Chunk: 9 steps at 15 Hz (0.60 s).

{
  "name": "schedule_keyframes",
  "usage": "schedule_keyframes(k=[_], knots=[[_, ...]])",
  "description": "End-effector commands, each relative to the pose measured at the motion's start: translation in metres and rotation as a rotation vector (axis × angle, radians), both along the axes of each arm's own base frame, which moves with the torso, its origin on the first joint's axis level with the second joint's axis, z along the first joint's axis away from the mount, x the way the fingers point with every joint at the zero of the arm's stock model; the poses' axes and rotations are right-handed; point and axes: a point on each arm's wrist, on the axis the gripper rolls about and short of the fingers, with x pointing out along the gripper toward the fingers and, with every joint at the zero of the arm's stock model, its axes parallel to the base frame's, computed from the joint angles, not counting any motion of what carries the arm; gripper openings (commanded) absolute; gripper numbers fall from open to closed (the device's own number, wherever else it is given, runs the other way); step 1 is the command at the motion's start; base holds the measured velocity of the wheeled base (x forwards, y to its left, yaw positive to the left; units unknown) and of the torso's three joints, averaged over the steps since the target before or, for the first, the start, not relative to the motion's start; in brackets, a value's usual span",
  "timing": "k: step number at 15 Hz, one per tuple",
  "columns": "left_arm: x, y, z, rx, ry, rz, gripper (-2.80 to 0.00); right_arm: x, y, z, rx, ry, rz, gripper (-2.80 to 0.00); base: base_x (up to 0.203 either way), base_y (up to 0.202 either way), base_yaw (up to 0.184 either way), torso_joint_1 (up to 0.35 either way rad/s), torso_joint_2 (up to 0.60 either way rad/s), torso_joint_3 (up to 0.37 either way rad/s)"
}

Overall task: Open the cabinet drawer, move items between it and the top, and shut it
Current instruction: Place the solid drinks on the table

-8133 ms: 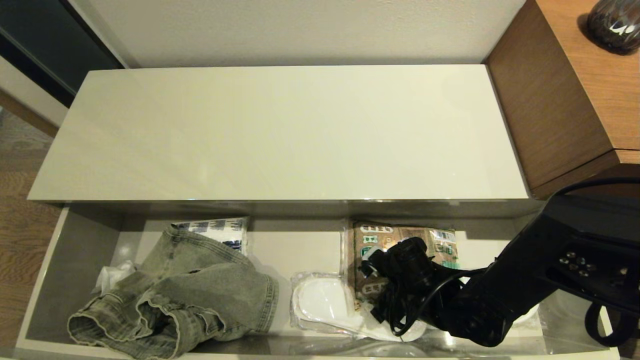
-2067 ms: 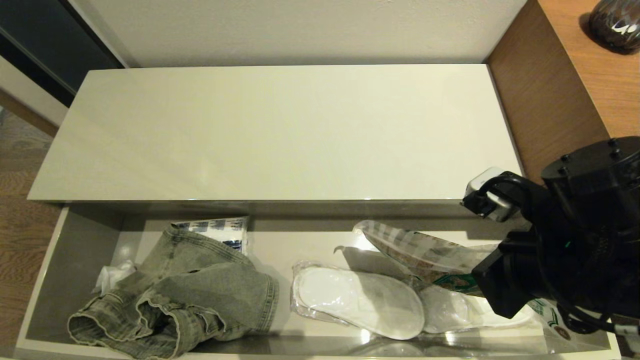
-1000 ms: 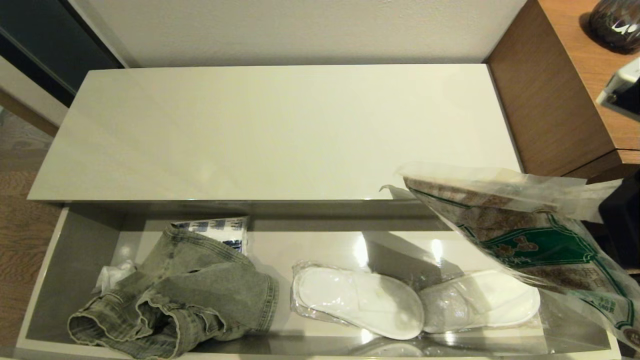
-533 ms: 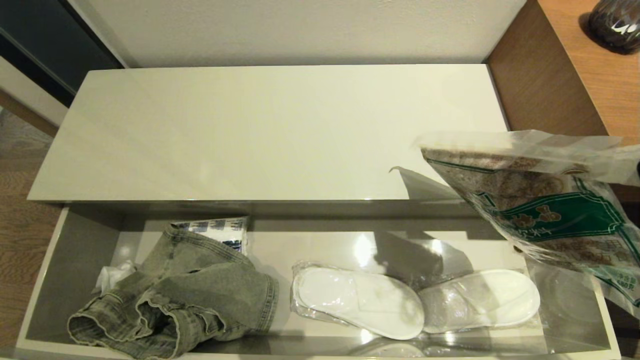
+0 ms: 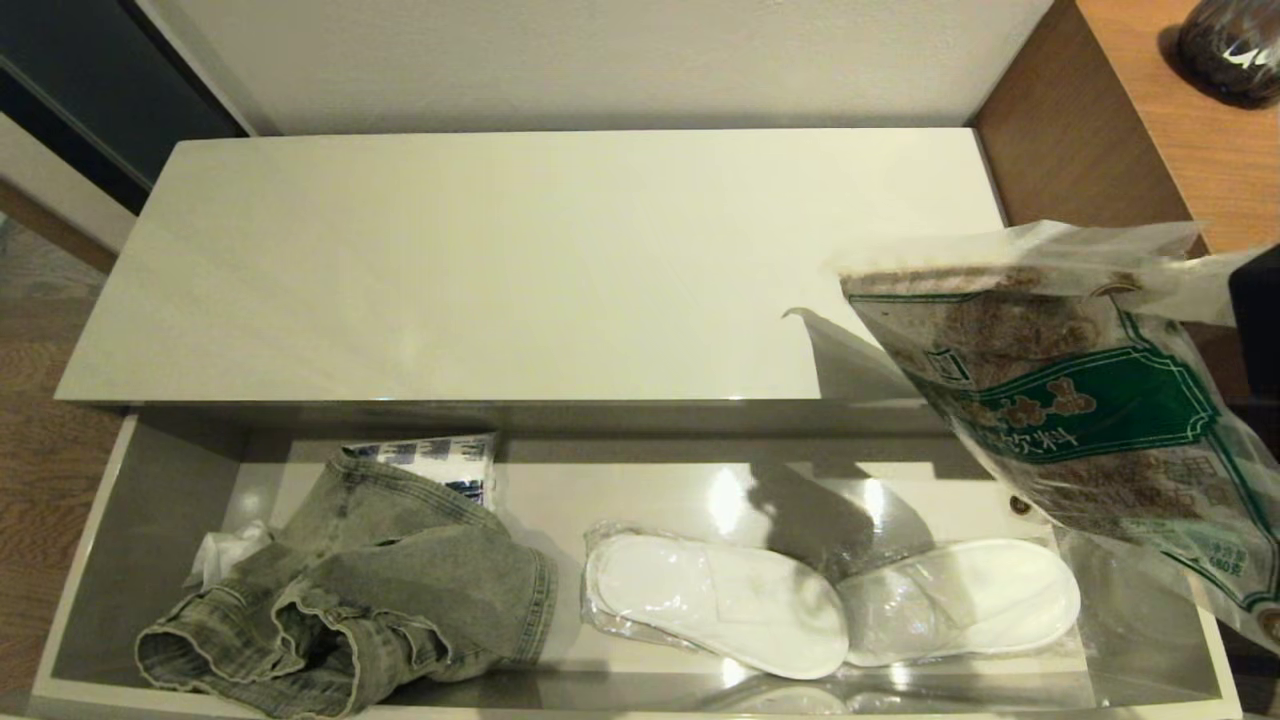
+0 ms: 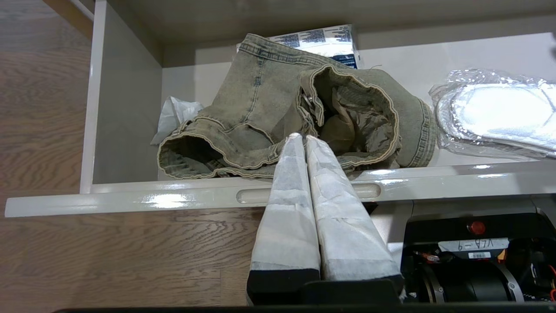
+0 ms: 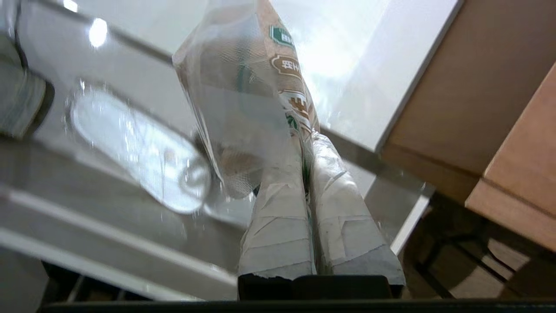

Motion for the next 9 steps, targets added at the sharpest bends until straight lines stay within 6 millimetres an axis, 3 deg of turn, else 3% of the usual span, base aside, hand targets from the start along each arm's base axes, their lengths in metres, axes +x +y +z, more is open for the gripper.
schedule_keyframes(k=[1,9], knots=[[0.000,0.000,0.000,0.001,0.000,0.000,-2.80,0.012,0.006,-0.003,0.019,-0.031,-0.019,-2.80,0.000,0.000,0.000,0.000,0.00,0.000],[0.000,0.000,0.000,0.001,0.000,0.000,-2.80,0.031,-0.003,0.011,0.060,-0.211,-0.147,-2.80,0.000,0.000,0.000,0.000,0.00,0.000]])
